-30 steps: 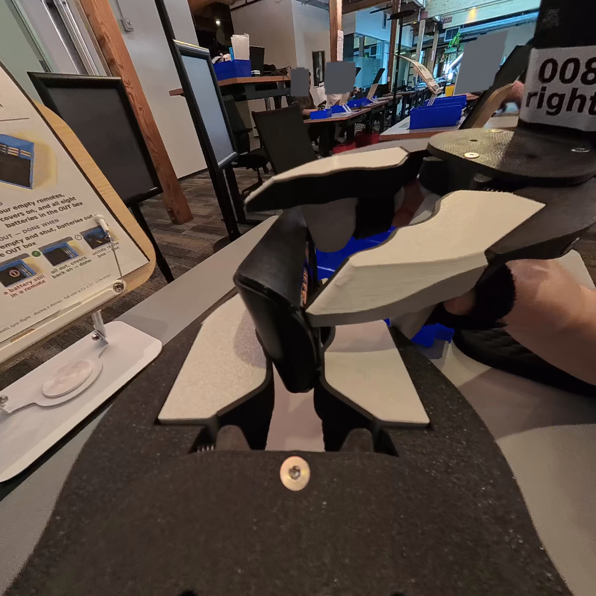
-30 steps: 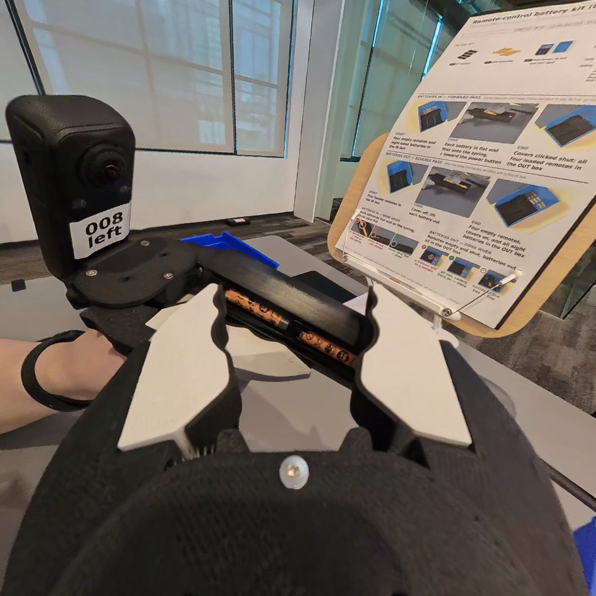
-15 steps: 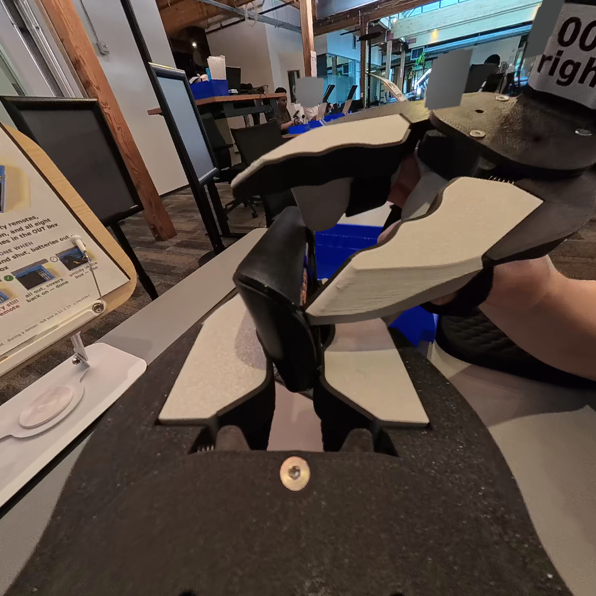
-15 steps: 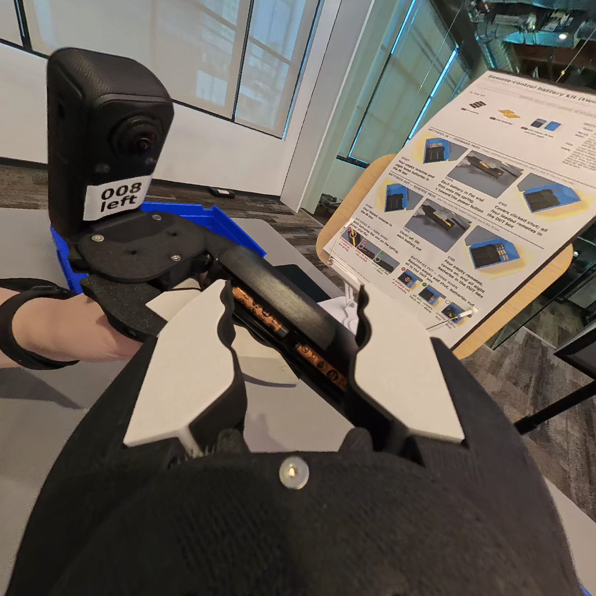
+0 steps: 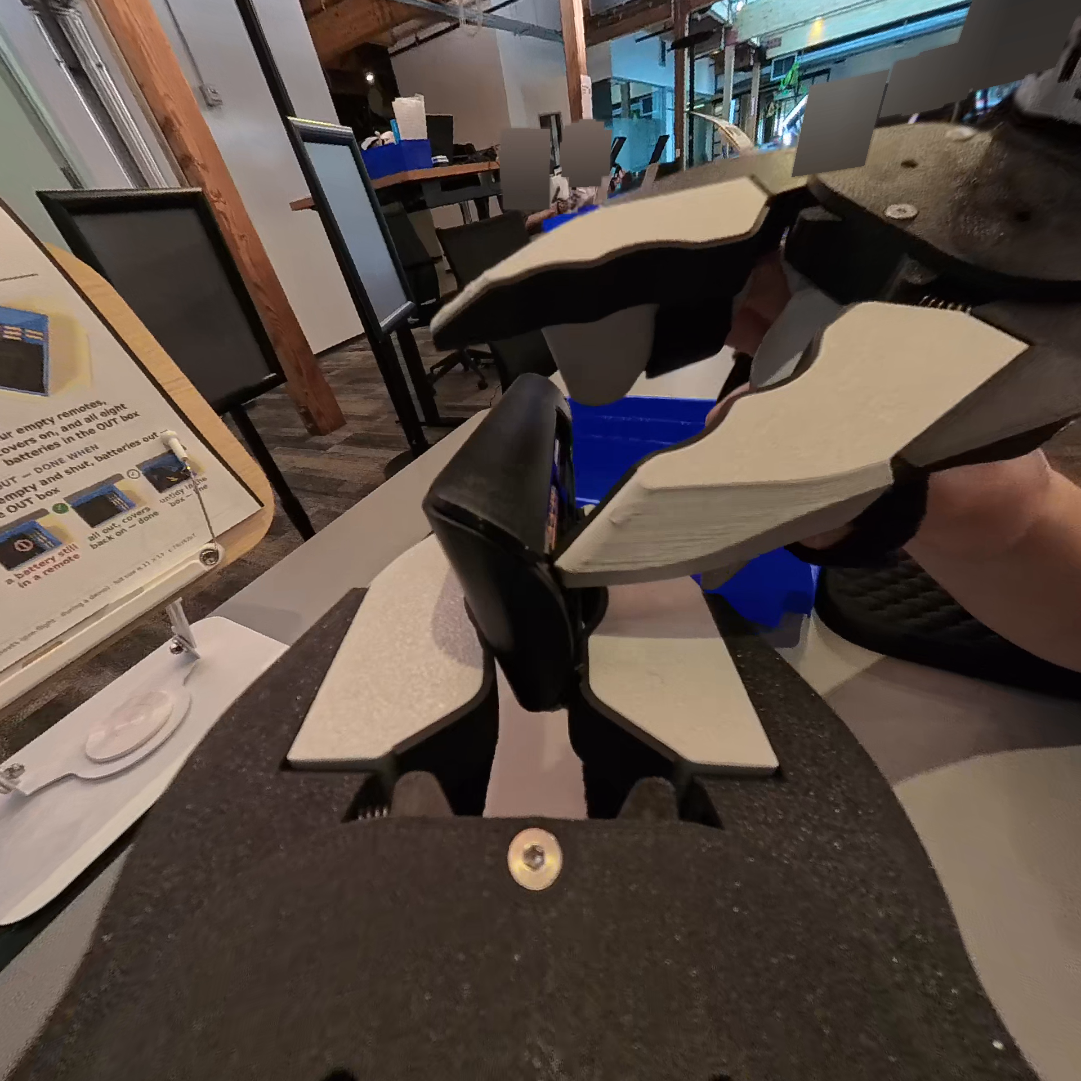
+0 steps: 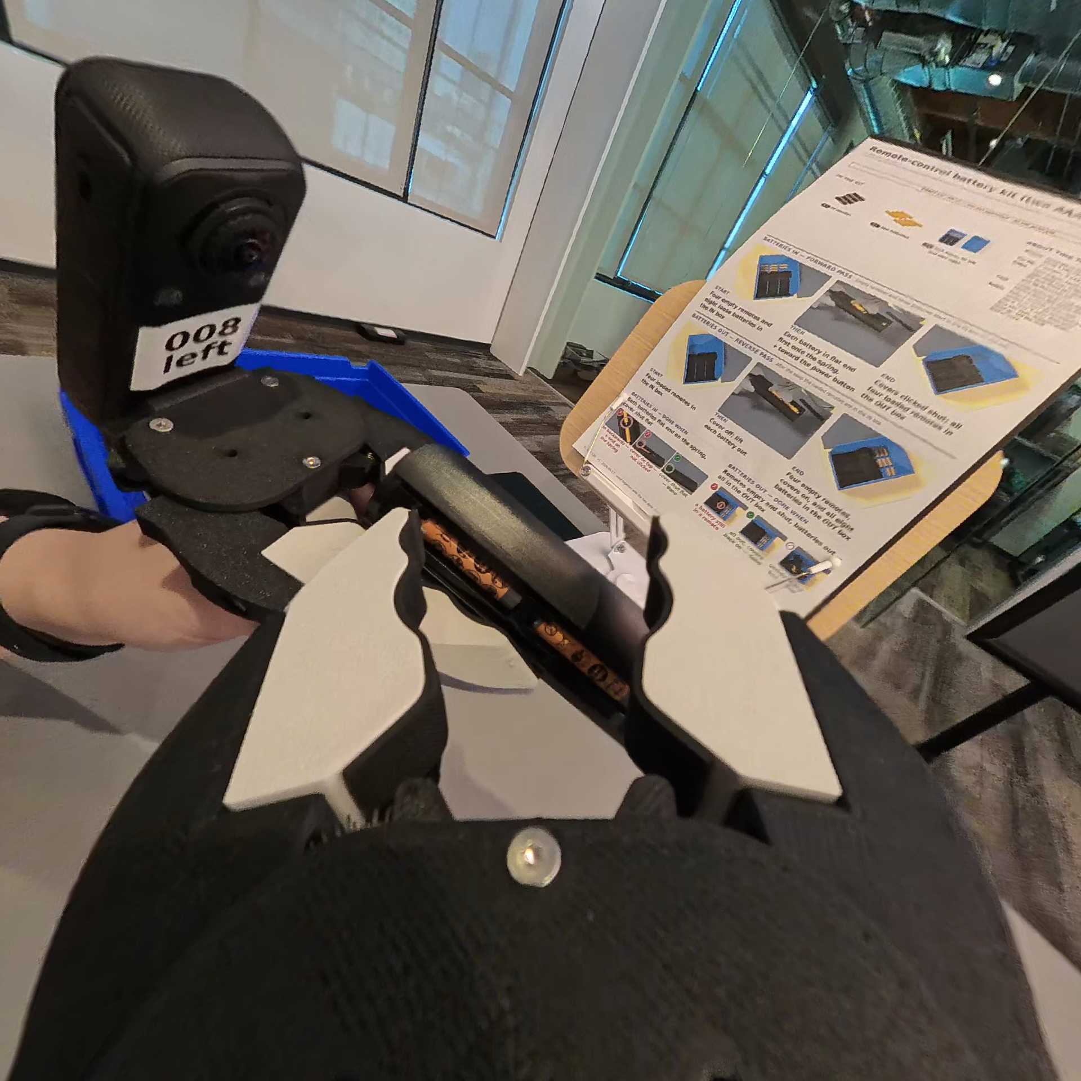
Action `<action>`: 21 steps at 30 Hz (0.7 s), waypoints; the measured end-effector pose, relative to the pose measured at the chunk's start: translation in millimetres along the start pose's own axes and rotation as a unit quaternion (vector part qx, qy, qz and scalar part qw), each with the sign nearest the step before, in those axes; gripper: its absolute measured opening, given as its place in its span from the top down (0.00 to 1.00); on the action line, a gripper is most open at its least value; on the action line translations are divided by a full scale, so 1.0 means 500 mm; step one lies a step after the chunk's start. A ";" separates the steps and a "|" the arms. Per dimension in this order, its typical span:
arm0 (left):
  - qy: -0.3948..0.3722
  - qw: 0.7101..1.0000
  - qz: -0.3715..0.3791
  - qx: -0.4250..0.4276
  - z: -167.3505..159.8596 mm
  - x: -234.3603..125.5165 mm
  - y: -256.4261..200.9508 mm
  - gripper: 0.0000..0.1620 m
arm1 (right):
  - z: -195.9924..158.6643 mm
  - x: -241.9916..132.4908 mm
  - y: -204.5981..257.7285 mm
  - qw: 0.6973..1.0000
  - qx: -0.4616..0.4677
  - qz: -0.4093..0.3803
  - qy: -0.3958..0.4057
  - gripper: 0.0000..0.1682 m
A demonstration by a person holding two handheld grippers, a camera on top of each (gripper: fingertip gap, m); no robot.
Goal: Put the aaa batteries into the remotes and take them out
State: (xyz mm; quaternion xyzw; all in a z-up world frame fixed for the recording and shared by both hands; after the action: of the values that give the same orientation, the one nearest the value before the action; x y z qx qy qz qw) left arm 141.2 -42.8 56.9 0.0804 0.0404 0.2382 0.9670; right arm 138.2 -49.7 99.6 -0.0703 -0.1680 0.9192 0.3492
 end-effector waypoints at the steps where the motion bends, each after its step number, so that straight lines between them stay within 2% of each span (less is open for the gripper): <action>1: 0.001 1.000 0.000 -0.006 -0.001 0.000 0.000 0.85 | -0.003 0.002 0.001 1.000 0.023 0.007 -0.004 0.55; 5: 0.002 1.000 0.012 -0.018 -0.003 -0.002 0.009 0.86 | -0.014 0.012 0.004 0.996 0.089 0.017 -0.010 0.57; 9: -0.003 1.000 0.016 -0.011 -0.004 -0.001 0.010 0.86 | -0.008 0.007 0.006 0.999 0.033 -0.009 0.000 0.58; 12: -0.008 1.000 0.014 -0.004 0.002 -0.004 0.008 0.86 | -0.004 0.005 0.007 1.000 0.030 -0.003 0.000 0.58; 17: -0.025 0.998 -0.011 -0.060 0.009 -0.010 0.016 0.86 | -0.014 0.001 -0.016 0.999 0.008 -0.032 0.019 0.59; 21: -0.048 0.997 -0.028 -0.053 0.039 -0.026 0.007 0.85 | 0.012 -0.010 -0.010 0.999 0.023 -0.009 -0.025 0.65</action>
State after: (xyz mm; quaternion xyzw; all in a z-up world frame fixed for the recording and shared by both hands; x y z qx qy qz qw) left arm 130.6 -48.4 77.5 0.0392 -0.0164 0.2083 0.9771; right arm 143.5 -51.1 106.9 -0.0379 -0.1565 0.9209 0.3550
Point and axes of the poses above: each gripper's, where its closed fingertips meet, x out along the fingers, z out of its top, y = z × x across the jaws, the point moved 2 cm from there along -x, back along the fingers, and after that the axes turned 2 degrees about -y, right-handed, at the moved point
